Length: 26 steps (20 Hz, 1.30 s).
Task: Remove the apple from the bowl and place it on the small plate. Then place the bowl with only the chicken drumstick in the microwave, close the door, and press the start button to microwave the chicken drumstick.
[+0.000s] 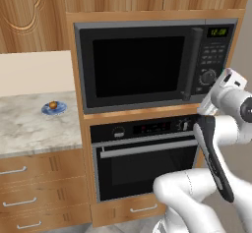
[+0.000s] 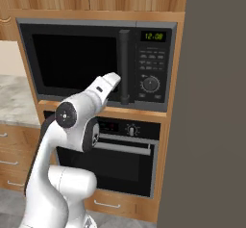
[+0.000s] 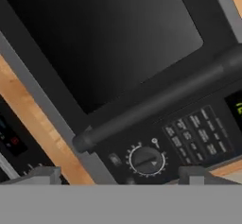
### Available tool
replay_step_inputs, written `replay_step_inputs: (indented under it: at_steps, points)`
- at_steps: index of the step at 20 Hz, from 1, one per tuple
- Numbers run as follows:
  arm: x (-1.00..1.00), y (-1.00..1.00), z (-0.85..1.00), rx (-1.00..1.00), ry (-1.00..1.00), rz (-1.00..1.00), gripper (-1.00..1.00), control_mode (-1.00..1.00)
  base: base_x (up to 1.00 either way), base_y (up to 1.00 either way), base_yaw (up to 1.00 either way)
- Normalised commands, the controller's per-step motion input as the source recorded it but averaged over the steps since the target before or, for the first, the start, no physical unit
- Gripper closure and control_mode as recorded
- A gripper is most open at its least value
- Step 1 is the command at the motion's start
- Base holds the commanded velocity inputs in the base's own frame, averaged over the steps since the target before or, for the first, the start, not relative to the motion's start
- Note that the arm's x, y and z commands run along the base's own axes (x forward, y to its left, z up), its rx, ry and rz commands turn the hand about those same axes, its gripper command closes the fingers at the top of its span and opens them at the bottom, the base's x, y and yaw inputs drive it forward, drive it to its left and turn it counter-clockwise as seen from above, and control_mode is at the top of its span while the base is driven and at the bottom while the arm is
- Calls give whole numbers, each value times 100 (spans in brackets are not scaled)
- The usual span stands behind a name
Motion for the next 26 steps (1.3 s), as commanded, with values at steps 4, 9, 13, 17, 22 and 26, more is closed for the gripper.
replay_step_inputs:
  at_steps: [4,9,13,17,22,26]
  points:
    - [-14,-56,-4,0,0,43,-100,-100,0,0,0]
    - [0,-27,-30,-4,1,50,-100,-100,0,0,0]
    - [0,8,-35,-10,0,33,-100,-100,0,0,0]
    - [0,8,-10,0,0,5,-100,-100,0,0,0]
    - [7,4,-20,0,1,0,-100,-100,0,0,0]
    - [14,1,-26,0,1,0,-100,-100,0,0,0]
